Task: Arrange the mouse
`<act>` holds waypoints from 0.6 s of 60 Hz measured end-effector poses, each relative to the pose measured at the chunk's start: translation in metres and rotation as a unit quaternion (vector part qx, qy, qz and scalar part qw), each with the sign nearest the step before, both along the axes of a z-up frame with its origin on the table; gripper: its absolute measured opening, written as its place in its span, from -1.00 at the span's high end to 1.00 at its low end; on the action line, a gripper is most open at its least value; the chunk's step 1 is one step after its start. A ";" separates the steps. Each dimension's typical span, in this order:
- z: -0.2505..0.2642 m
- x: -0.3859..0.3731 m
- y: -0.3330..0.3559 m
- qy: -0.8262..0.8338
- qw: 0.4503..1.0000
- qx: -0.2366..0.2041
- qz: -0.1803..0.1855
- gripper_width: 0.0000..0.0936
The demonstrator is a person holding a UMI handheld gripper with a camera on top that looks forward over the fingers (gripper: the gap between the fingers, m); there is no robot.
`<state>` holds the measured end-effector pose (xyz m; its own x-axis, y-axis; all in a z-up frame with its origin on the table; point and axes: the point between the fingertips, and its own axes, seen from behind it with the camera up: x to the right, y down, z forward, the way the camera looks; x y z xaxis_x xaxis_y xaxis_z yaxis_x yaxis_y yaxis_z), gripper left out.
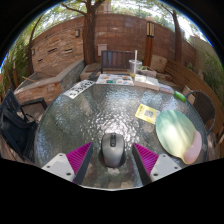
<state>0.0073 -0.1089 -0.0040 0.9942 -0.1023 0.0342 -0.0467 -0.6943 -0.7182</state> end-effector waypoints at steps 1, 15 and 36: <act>-0.002 0.000 0.004 -0.002 1.000 -0.001 -0.001 -0.69; -0.015 0.001 0.013 -0.009 1.000 -0.018 -0.006 0.05; 0.103 -0.017 0.042 0.029 0.996 0.059 0.056 0.25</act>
